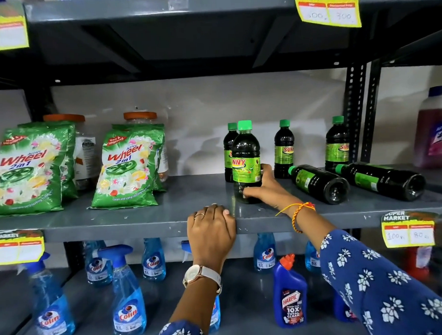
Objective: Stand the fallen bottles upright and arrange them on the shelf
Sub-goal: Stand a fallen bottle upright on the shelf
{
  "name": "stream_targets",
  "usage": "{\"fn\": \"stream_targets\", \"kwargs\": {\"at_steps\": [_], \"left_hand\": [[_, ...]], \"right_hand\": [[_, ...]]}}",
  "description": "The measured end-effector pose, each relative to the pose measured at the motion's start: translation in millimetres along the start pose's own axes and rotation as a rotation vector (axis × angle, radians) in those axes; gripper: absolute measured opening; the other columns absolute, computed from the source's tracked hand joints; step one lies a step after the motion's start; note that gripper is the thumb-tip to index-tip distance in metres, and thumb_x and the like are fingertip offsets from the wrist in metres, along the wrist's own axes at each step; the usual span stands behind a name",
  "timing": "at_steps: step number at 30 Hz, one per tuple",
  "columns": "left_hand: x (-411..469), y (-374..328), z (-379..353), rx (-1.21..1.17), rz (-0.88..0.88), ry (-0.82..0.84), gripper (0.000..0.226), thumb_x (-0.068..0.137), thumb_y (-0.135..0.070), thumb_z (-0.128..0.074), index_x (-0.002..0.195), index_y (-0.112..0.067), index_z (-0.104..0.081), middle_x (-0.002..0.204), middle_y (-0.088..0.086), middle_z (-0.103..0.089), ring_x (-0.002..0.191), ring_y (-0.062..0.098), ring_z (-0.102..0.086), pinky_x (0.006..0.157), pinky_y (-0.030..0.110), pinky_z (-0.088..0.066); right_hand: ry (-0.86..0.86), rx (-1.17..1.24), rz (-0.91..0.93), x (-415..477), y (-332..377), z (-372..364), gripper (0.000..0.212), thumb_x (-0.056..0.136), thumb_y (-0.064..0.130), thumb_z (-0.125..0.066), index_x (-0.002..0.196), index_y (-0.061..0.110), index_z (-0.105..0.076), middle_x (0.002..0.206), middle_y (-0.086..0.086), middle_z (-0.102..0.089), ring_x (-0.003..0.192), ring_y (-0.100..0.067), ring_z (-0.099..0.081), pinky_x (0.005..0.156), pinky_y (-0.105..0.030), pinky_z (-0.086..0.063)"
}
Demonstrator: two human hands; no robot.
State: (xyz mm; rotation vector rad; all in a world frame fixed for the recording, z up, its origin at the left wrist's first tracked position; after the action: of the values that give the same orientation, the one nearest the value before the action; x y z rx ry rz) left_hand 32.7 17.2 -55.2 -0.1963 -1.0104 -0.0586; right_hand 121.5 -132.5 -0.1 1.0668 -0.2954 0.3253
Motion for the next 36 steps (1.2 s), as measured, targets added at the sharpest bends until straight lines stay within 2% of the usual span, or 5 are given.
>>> {"fn": "stream_targets", "kwargs": {"at_steps": [8,12,17,24,36], "left_hand": [[-0.6,0.2,-1.1,-0.008,0.005,-0.01,0.036,0.084,-0.023,-0.034,0.072,-0.012,-0.065,0.071,0.006,-0.071,0.064,0.026,-0.063,0.066,0.033,-0.047],[-0.7,-0.5,-1.3,-0.02,0.004,-0.009,0.035,0.084,-0.023,-0.034,0.073,-0.012,-0.066,0.072,0.007,-0.071,0.065,0.026,-0.063,0.068,0.034,-0.048],[-0.3,-0.7,-0.4,-0.015,0.007,-0.01,0.035,0.083,-0.023,-0.035,0.071,-0.012,-0.065,0.07,0.006,-0.071,0.063,0.025,-0.063,0.067,0.034,-0.048],[0.1,0.4,-2.8,-0.017,0.011,0.003,0.036,0.084,-0.024,-0.033,0.072,-0.013,-0.064,0.069,0.005,-0.069,0.064,0.025,-0.062,0.068,0.034,-0.047],[0.1,-0.4,-0.9,-0.007,0.014,0.02,0.036,0.085,-0.024,-0.032,0.07,-0.013,-0.063,0.069,0.005,-0.069,0.065,0.025,-0.061,0.068,0.035,-0.046]], "right_hand": [[-0.009,0.005,0.027,3.5,-3.3,1.1,0.068,0.065,0.021,-0.075,0.11,0.022,-0.023,0.107,0.001,-0.05,0.109,-0.023,-0.051,0.095,-0.04,-0.042],[-0.032,-0.015,0.018,3.4,-1.2,0.5,0.075,0.06,0.04,-0.082,0.107,0.021,-0.027,0.104,0.004,-0.048,0.099,-0.014,-0.048,0.085,-0.032,-0.038],[-0.028,-0.023,0.037,4.6,-2.4,-0.6,0.054,0.068,0.029,-0.073,0.11,0.023,-0.04,0.108,0.001,-0.055,0.104,-0.018,-0.052,0.083,-0.029,-0.039],[-0.014,-0.042,0.021,4.6,-0.9,-1.1,0.069,0.06,0.034,-0.082,0.112,0.019,-0.038,0.109,0.0,-0.055,0.103,-0.018,-0.053,0.092,-0.035,-0.044],[-0.057,-0.068,0.05,-28.0,11.6,7.5,0.051,0.058,0.033,-0.081,0.098,0.032,-0.049,0.09,0.017,-0.058,0.085,-0.003,-0.057,0.07,-0.018,-0.041]]}}
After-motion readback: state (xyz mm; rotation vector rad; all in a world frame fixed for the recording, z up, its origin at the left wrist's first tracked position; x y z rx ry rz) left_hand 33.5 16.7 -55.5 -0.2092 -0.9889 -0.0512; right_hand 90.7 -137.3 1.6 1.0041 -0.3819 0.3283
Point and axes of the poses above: each hand's wrist, its own x-axis towards the middle knuckle, its own z-axis out of the back of the hand, y = z × x, the point moved 1 cm from there along x, towards the middle knuckle
